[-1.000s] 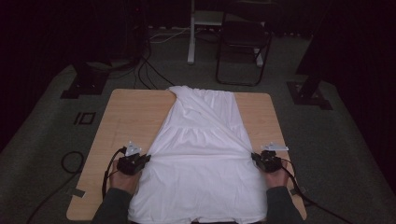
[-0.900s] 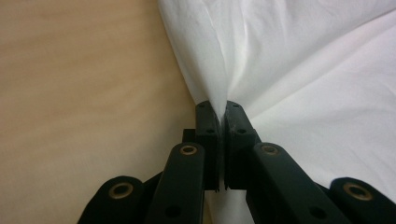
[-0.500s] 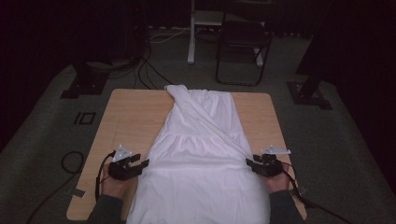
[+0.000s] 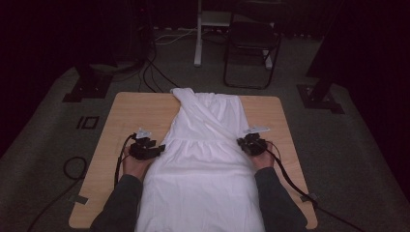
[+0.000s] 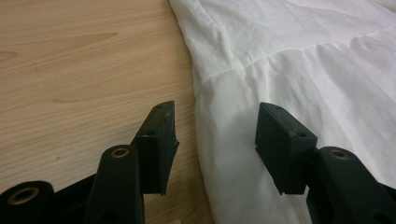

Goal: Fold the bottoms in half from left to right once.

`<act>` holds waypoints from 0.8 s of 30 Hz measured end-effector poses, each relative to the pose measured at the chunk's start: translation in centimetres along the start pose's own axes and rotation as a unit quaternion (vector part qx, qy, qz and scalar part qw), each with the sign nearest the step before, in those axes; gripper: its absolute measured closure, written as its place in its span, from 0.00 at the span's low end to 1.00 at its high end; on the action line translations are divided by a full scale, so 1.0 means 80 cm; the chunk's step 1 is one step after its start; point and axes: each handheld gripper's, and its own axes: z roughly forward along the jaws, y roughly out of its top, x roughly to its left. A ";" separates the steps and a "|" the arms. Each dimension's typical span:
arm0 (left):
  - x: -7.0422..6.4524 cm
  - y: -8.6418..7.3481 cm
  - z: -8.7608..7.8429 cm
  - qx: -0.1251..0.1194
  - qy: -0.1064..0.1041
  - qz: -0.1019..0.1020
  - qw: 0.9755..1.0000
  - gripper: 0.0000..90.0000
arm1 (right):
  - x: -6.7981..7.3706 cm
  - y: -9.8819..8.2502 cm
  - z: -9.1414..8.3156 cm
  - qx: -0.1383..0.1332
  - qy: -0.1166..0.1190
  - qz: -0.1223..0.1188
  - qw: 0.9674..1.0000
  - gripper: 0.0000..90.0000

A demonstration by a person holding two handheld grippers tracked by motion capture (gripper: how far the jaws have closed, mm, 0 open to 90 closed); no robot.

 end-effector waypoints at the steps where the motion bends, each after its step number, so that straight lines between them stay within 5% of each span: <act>1: 0.000 0.000 0.000 0.001 0.001 0.001 1.000 0.54 | -0.011 0.001 -0.011 -0.028 -0.021 0.024 0.999 0.99; 4: 0.002 0.003 0.002 0.002 0.010 0.003 1.000 0.54 | -0.034 -0.001 -0.024 -0.044 -0.054 0.056 0.996 0.99; 7: 0.005 0.013 0.005 -0.006 0.011 -0.007 1.000 0.52 | -0.049 -0.014 -0.010 -0.017 -0.052 0.073 0.996 0.98; 12: -0.004 0.034 0.028 -0.008 -0.026 -0.014 1.000 0.46 | -0.050 -0.031 0.017 0.006 -0.038 0.090 0.995 0.97; 15: -0.014 0.040 0.051 0.021 -0.015 -0.005 1.000 0.44 | -0.051 -0.033 0.019 0.004 -0.035 0.095 0.995 0.96; 18: -0.012 0.040 0.066 0.036 -0.021 -0.024 0.999 0.45 | -0.053 -0.033 0.018 0.007 -0.033 0.094 0.995 0.95; 20: -0.012 0.038 0.069 0.040 -0.025 -0.024 0.999 0.56 | -0.053 -0.033 0.018 0.005 -0.033 0.094 0.995 0.95; 23: -0.011 0.035 0.063 0.033 -0.023 -0.016 0.999 0.95 | -0.055 -0.035 0.018 0.000 -0.028 0.106 0.994 0.96; 24: -0.009 0.034 0.061 0.030 -0.022 -0.017 0.999 0.97 | -0.057 -0.037 0.017 -0.001 -0.025 0.114 0.993 0.98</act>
